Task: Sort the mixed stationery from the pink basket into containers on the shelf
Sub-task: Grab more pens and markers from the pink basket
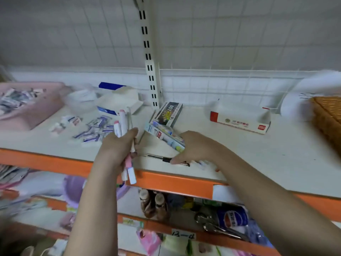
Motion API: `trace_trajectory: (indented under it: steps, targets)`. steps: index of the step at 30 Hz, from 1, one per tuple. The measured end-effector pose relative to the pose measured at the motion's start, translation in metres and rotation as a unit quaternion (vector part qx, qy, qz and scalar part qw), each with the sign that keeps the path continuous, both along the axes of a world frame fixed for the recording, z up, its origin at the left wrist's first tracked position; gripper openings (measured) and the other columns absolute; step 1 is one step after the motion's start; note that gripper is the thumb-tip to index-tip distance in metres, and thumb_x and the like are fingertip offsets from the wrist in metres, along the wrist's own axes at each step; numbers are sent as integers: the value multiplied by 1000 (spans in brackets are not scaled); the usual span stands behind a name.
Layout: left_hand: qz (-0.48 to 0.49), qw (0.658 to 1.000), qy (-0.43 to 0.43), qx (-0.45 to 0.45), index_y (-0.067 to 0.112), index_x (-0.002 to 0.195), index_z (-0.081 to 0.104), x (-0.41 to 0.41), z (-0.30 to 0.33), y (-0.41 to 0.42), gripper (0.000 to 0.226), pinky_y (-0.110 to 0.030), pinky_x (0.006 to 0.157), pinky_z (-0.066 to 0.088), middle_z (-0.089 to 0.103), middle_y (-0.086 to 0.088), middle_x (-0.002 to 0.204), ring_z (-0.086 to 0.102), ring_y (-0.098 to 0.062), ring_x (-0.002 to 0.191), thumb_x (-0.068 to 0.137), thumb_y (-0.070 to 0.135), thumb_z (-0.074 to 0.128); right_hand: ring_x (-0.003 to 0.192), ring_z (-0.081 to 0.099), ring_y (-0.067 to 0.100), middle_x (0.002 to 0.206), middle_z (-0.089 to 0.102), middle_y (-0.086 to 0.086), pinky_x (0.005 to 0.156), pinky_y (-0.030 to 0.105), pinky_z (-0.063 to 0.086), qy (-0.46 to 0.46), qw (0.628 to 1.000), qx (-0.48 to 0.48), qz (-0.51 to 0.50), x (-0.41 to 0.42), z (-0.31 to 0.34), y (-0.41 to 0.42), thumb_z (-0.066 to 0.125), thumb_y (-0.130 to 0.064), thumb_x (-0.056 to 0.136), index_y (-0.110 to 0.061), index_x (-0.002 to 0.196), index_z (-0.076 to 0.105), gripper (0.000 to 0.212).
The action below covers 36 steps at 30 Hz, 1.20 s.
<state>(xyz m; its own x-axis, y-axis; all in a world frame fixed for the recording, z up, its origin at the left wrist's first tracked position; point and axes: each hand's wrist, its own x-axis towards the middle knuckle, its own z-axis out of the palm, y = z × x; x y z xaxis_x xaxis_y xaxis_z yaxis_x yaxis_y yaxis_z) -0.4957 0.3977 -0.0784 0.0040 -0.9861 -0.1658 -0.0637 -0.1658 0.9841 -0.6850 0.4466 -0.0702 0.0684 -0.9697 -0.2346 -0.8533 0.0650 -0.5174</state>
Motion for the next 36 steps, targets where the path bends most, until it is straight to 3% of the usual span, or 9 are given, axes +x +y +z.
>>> trace_trajectory:
  steps: [4, 7, 12, 14, 18, 21, 23, 31, 36]
  targets:
    - [-45, 999, -10, -8, 14, 68, 54, 5, -4, -9, 30, -26, 50, 36, 52, -3, 54, 44, -18, 44, 82, 35, 70, 60, 60, 5, 77, 66, 0, 58, 18, 46, -221, 967, -61, -114, -1, 3, -11, 58, -36, 91, -18, 95, 56, 19]
    - [-95, 995, -15, -18, 15, 65, 56, -22, -3, -12, 29, -29, 54, 38, 55, -1, 51, 48, -18, 46, 82, 33, 70, 59, 61, 12, 70, 65, 3, 71, 33, 54, -424, 867, -74, -250, -8, 7, -12, 52, -27, 96, -18, 87, 56, 13]
    - [-285, 958, -8, -38, 18, 87, 69, -96, 7, 16, 13, -17, 62, 52, 72, 7, 73, 69, -5, 69, 88, 30, 63, 56, 63, 10, 66, 66, 3, 59, 24, 56, -600, 715, -97, -344, -37, 16, 16, 56, -9, 92, -5, 86, 63, 10]
    - [-374, 924, -39, -63, 19, 95, 70, -124, 9, 31, 22, -16, 64, 51, 73, 3, 82, 67, -4, 71, 87, 38, 63, 66, 66, 15, 72, 69, 6, 65, 27, 57, -605, 694, -148, -362, -55, 17, 36, 57, -11, 91, -5, 88, 65, 10]
    - [-486, 869, -44, -82, 17, 79, 64, -175, 16, 65, 17, -12, 46, 41, 60, 8, 56, 54, -1, 46, 84, 33, 67, 80, 68, 27, 89, 68, 16, 70, 34, 57, -562, 686, -234, -397, -89, 20, 83, 58, -30, 90, -7, 101, 63, 26]
    - [-528, 843, -46, -88, 20, 82, 66, -213, 22, 96, 16, -13, 48, 45, 66, 5, 64, 59, -1, 52, 78, 33, 74, 90, 69, 29, 98, 71, 16, 81, 42, 57, -478, 688, -302, -455, -118, 27, 120, 54, -38, 92, -8, 104, 64, 34]
    - [-537, 837, -46, -95, 21, 89, 67, -240, 27, 116, 23, -17, 53, 50, 71, 3, 73, 65, -5, 62, 74, 36, 76, 78, 69, 26, 86, 70, 13, 73, 38, 58, -452, 676, -325, -484, -142, 35, 148, 51, -37, 95, -6, 99, 64, 34]
    - [-452, 877, -6, -164, 22, 85, 67, -354, 40, 218, 20, -11, 50, 49, 68, 0, 71, 66, -9, 64, 79, 41, 67, 44, 59, 8, 52, 62, -1, 43, 19, 49, -567, 575, -351, -473, -270, 49, 256, 51, -25, 97, -5, 91, 60, 23]
    - [-326, 915, -88, -220, 25, 68, 53, -425, 53, 283, 27, -6, 38, 38, 57, 7, 58, 56, -7, 49, 75, 43, 73, 75, 64, 26, 88, 65, 19, 64, 34, 59, -584, 598, -329, -440, -329, 50, 285, 52, -16, 96, 1, 105, 58, 21]
